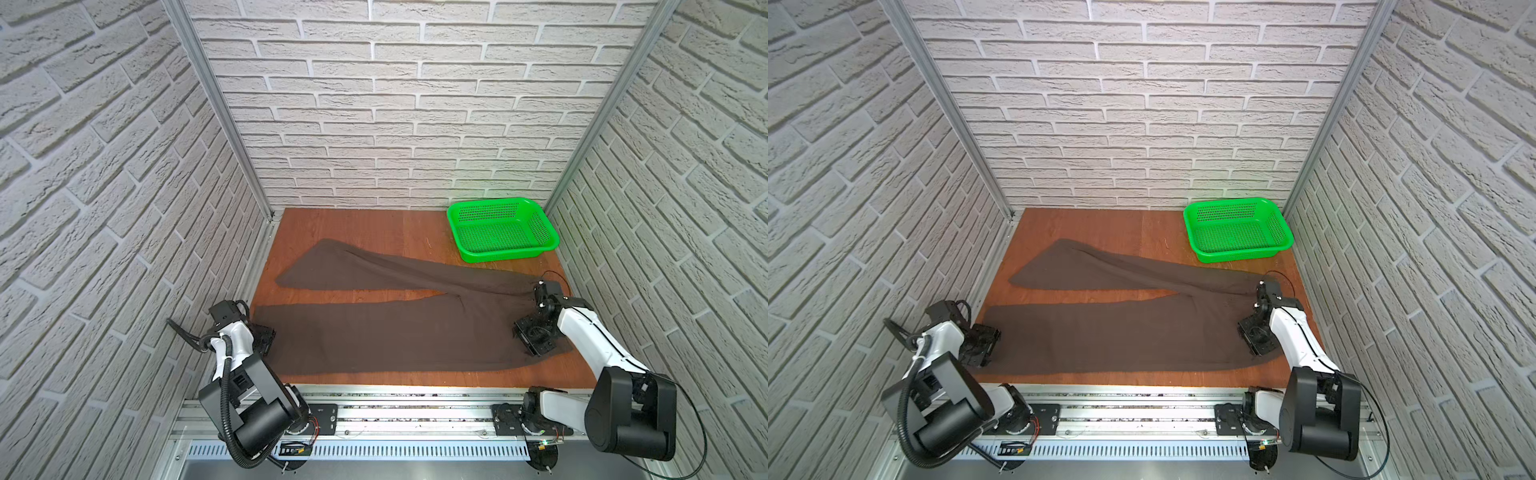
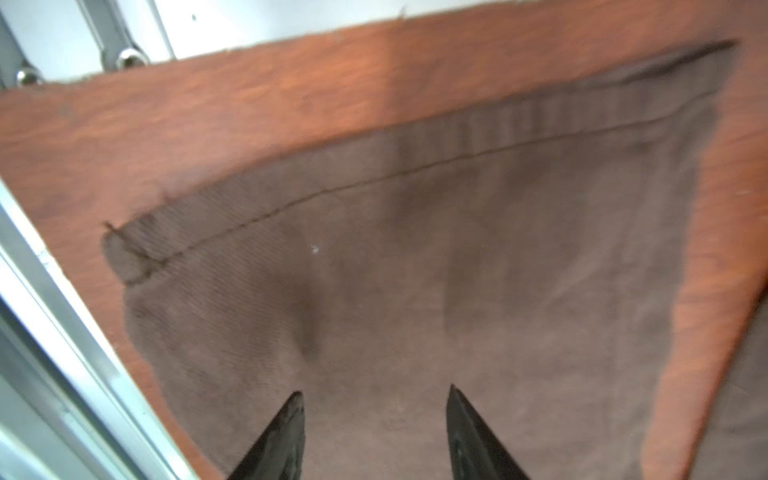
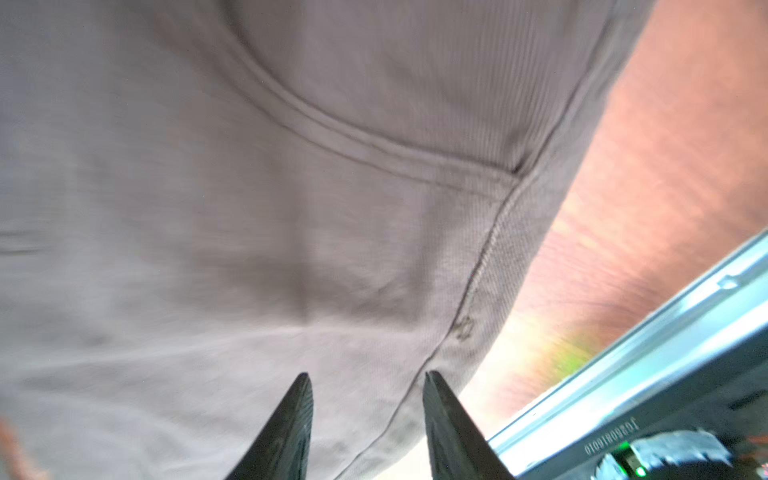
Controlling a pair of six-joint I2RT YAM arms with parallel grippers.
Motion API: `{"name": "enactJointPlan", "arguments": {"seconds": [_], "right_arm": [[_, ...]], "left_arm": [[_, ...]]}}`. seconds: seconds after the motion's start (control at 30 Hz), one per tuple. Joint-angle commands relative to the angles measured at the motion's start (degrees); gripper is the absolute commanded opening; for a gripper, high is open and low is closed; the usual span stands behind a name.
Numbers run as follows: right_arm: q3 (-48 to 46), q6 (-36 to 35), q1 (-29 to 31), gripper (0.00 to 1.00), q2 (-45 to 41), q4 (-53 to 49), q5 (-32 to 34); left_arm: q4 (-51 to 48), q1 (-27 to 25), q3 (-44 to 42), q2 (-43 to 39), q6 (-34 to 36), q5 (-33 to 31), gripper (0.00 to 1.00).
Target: Fold and stack the trousers
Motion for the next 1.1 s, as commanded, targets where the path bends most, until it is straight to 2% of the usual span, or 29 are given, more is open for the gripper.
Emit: {"name": "enactJointPlan", "arguments": {"seconds": [0.0,0.23,0.43,0.63,0.9,1.07], "right_arm": [[6.30,-1.28,-0.10,0.46,1.62,-0.08,2.64],[16.42,-2.62,-0.14,0.42,16.89,5.98,-3.11],[15.55,-2.48,-0.38,0.41,23.47,8.50,-2.06],[7.67,-1.43,-2.63,0.43,23.05,8.78,-1.68],[-1.05,-1.66,-5.32,0.45,14.72,5.43,1.49],[-3.77,-2.09,-5.58,0.45,11.22,2.86,1.19]], "left_arm": [[0.68,-4.12,4.35,0.02,0.08,1.94,0.56],[7.43,-12.68,6.05,9.69,-5.06,3.14,0.52],[9.53,-13.40,4.23,14.43,-5.72,1.26,0.49],[8.30,-9.82,1.91,13.97,-4.01,-0.36,0.49],[5.24,-0.83,-0.89,10.28,0.75,-0.32,0.49],[3.98,0.90,-0.43,8.56,1.26,-0.07,0.49]]}}
